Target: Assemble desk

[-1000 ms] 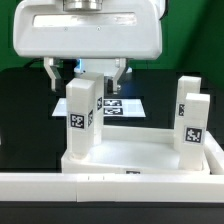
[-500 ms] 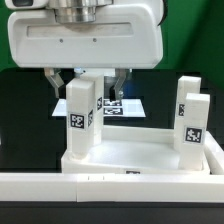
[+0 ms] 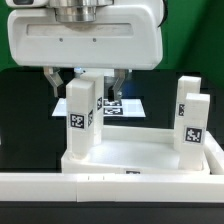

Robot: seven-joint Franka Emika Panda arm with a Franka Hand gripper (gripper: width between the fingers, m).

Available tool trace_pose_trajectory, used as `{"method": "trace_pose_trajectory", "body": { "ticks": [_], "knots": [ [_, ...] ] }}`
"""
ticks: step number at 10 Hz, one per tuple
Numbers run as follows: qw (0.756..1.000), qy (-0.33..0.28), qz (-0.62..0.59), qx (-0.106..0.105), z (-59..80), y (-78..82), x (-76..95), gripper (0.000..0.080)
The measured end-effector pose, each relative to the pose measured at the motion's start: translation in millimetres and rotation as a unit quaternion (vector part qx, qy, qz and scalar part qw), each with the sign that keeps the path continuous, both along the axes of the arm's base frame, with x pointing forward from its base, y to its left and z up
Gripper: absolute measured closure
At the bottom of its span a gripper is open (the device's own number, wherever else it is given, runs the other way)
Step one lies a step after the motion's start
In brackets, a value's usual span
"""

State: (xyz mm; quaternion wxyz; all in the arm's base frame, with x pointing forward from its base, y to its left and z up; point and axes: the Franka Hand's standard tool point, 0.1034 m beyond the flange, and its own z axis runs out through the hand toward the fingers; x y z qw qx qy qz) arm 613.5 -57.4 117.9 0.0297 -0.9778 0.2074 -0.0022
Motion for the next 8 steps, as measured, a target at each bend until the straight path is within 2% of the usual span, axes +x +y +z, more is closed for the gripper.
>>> {"method": "trace_pose_trajectory", "body": {
  "ticks": [2, 3, 4, 6, 8],
  "knots": [
    [0.998, 0.003, -0.059, 0.001, -0.2, 0.0, 0.0, 0.0462],
    [0.995, 0.006, -0.1, 0.002, -0.3, 0.4, -0.1, 0.0462],
    [0.992, 0.008, -0.128, 0.002, -0.4, 0.4, -0.1, 0.0512],
    [0.981, 0.011, -0.193, 0.004, -0.7, 0.5, -0.1, 0.0512],
    [0.949, 0.016, -0.316, 0.013, -1.3, -1.3, 2.9, 0.0512]
  ]
}}
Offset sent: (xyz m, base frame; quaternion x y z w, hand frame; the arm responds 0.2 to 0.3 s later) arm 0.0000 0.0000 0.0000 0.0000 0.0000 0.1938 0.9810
